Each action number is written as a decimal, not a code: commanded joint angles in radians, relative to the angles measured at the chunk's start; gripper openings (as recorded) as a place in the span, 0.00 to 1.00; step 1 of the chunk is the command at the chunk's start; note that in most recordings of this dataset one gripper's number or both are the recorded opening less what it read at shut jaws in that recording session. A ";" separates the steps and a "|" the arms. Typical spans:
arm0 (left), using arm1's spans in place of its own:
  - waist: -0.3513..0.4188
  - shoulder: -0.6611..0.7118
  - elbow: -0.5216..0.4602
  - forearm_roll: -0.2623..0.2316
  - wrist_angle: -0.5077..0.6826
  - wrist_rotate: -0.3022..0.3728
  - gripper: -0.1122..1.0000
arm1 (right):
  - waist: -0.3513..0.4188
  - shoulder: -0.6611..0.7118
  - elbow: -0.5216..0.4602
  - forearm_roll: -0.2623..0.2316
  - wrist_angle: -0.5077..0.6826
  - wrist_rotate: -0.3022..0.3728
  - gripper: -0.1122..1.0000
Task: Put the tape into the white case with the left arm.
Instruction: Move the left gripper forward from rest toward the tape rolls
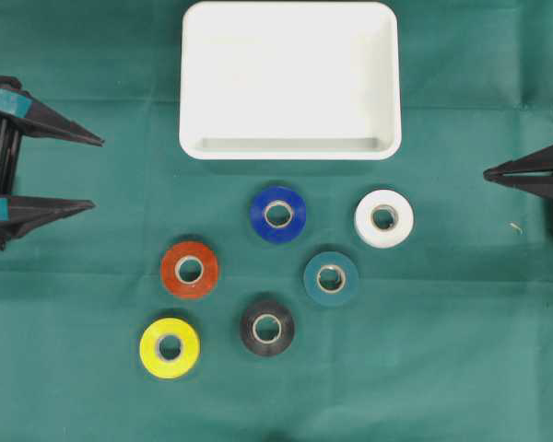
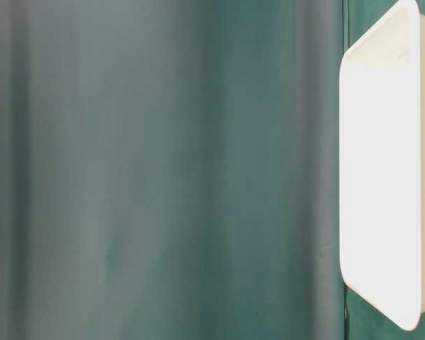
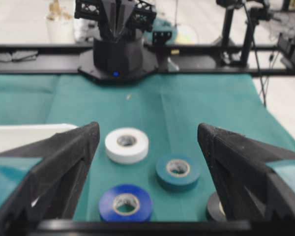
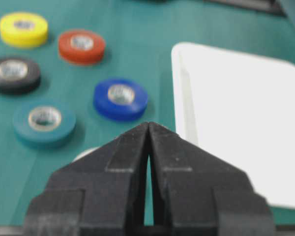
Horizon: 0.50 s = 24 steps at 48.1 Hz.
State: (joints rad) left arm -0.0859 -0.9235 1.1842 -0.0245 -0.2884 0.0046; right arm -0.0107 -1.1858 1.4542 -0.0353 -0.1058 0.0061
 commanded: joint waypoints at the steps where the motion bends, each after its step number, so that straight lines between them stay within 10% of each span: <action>1: -0.003 0.049 -0.054 -0.002 0.034 -0.002 0.96 | -0.002 0.006 -0.005 0.000 0.025 0.002 0.02; 24: 0.035 0.337 -0.172 -0.002 0.130 -0.003 0.96 | 0.000 0.006 0.035 0.000 0.066 0.021 0.02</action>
State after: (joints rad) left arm -0.0568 -0.6151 1.0523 -0.0245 -0.1672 0.0000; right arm -0.0107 -1.1858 1.4941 -0.0353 -0.0368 0.0199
